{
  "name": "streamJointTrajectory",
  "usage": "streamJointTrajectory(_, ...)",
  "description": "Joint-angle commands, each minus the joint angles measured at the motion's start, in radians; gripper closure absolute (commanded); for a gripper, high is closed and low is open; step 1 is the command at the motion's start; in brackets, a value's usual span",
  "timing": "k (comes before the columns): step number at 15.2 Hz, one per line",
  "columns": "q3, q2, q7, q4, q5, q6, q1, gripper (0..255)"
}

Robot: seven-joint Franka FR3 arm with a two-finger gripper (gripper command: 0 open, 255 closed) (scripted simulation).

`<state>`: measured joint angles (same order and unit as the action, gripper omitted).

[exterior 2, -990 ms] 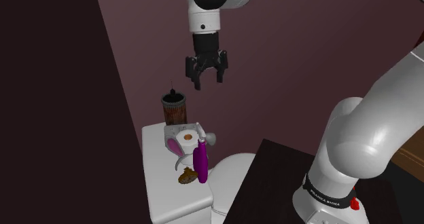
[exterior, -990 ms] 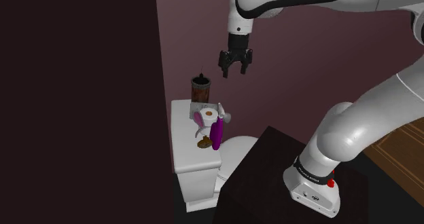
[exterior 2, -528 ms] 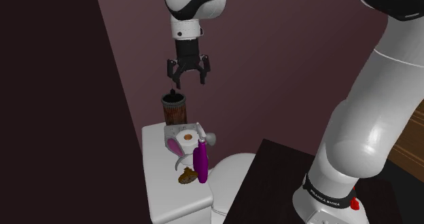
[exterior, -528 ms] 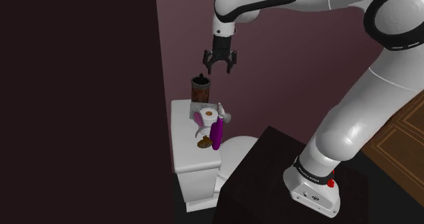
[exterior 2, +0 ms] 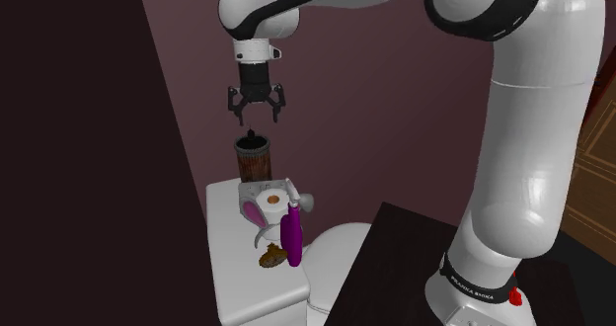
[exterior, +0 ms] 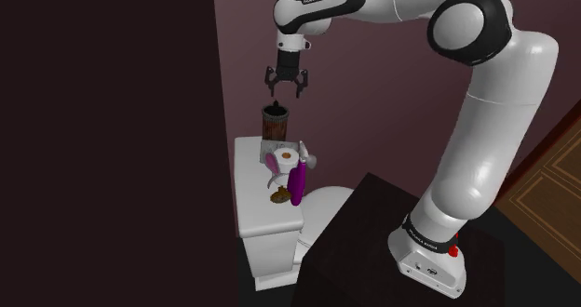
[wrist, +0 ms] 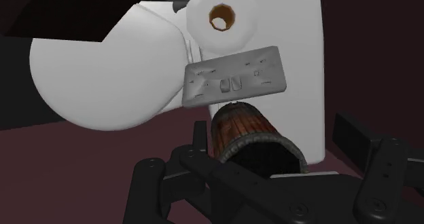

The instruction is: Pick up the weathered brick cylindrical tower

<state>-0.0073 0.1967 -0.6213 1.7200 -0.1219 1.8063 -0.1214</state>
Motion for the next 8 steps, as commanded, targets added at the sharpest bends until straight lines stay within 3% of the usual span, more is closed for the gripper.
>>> streamJointTrajectory(1, -0.011, 0.074, -0.040, -0.080, -0.008, -0.003, -0.009, 0)
streamJointTrajectory(8, -0.050, 0.349, -0.165, -0.416, -0.046, -0.059, -0.052, 0)
